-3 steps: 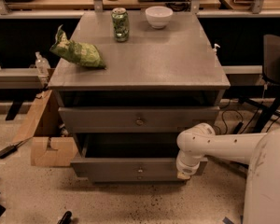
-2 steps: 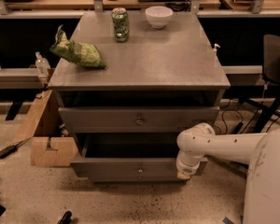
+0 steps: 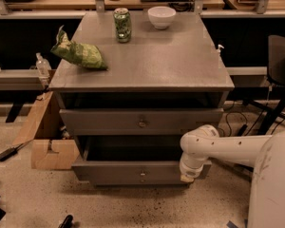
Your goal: Open middle drawer
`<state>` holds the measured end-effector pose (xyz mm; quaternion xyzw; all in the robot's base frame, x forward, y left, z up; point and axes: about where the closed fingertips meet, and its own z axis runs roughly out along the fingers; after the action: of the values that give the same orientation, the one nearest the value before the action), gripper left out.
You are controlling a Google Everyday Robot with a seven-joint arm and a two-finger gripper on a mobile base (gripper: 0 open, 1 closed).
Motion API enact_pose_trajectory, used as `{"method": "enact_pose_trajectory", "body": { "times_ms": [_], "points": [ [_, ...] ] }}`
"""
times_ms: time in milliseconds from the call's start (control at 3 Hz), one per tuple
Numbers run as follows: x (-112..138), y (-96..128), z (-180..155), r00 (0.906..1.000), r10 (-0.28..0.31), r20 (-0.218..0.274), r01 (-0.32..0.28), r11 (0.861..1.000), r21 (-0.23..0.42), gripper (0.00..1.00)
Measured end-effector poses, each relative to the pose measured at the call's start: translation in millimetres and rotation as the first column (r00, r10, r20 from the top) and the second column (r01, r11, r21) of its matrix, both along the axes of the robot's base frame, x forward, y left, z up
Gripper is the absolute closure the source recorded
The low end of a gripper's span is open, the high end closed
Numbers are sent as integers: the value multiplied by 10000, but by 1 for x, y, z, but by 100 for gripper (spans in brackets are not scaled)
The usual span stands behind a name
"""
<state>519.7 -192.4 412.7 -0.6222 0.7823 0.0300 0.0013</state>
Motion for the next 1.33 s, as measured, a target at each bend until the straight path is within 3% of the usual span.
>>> {"method": "enact_pose_trajectory", "body": {
  "times_ms": [333, 1000, 1333],
  "points": [
    [0, 0, 1, 10000, 0, 0, 0, 10000, 0, 42],
    [0, 0, 1, 10000, 0, -1, 0, 10000, 0, 0],
    [0, 0, 1, 10000, 0, -1, 0, 10000, 0, 0]
  ]
}}
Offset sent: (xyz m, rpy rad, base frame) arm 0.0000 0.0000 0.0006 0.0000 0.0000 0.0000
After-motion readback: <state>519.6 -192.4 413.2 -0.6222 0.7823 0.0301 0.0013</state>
